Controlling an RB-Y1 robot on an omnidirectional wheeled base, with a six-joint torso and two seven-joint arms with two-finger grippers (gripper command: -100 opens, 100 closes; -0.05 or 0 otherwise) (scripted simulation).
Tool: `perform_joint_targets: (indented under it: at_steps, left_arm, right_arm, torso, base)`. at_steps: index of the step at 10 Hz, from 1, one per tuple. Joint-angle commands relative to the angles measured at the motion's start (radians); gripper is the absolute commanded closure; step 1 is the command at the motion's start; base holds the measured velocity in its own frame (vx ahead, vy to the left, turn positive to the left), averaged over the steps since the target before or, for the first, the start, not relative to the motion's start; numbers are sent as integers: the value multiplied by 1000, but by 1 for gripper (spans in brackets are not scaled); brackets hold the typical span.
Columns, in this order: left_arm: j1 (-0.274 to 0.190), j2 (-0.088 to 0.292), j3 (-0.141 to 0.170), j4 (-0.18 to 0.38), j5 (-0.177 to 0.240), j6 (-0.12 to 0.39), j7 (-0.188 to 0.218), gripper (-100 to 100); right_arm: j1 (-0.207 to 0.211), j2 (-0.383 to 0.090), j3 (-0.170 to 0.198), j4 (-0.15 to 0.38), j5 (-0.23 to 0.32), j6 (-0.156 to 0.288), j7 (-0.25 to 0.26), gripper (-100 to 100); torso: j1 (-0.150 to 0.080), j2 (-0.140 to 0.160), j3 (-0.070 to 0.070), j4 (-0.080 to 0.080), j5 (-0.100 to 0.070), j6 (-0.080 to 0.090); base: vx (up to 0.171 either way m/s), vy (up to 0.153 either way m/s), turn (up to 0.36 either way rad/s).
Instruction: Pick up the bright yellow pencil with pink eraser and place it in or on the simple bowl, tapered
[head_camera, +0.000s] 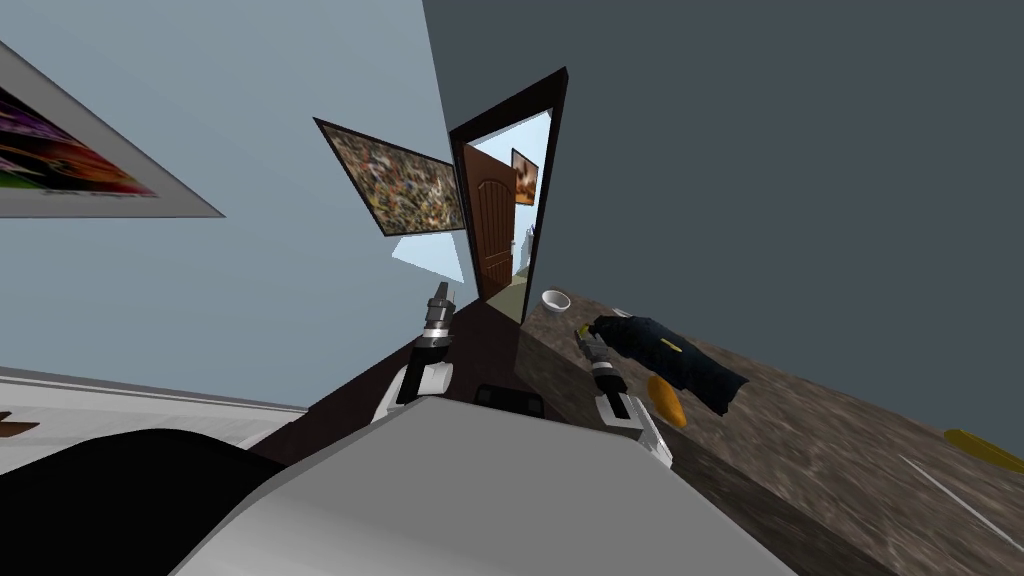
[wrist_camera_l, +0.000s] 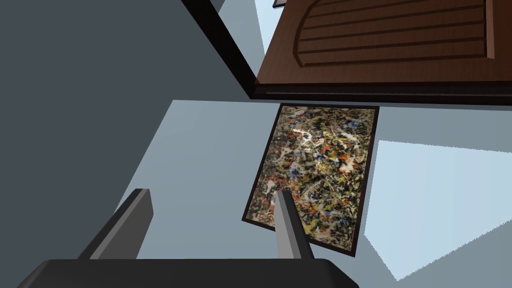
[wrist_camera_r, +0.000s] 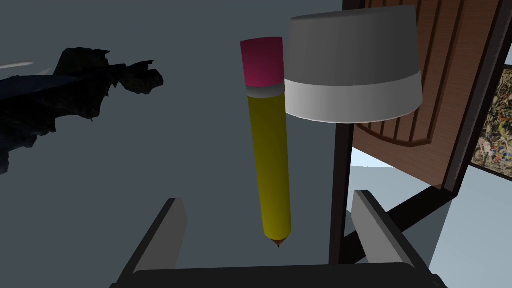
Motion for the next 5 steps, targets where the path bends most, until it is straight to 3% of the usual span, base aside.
perform_joint_targets:
  at_steps: [1, 2, 3, 4, 5]
  left_arm:
    - [0, 0, 0, 0, 0, 0, 0, 0]
    - [0, 0, 0, 0, 0, 0, 0, 0]
    - [0, 0, 0, 0, 0, 0, 0, 0]
    - [0, 0, 0, 0, 0, 0, 0, 0]
    - [0, 0, 0, 0, 0, 0, 0, 0]
  right_arm:
    - [-11, -5, -4, 28, 16, -2, 21, -100]
    - [-6, -3, -1, 14, 10, 1, 12, -100]
    - [-6, -3, -1, 16, 12, 1, 14, 0]
    - [-6, -3, -1, 15, 11, 1, 14, -100]
    - [-6, -3, -1, 15, 11, 1, 14, 100]
  torso:
    - [0, 0, 0, 0, 0, 0]
    - [-1, 0, 0, 0, 0, 0]
    - [-2, 1, 1, 0, 0, 0]
    - [-3, 2, 1, 0, -1, 0]
    - [-4, 2, 1, 0, -1, 0]
  base:
    - [18, 38, -5]
    - [8, 14, -1]
    - [0, 0, 0]
    - [0, 0, 0]
    - [0, 0, 0]
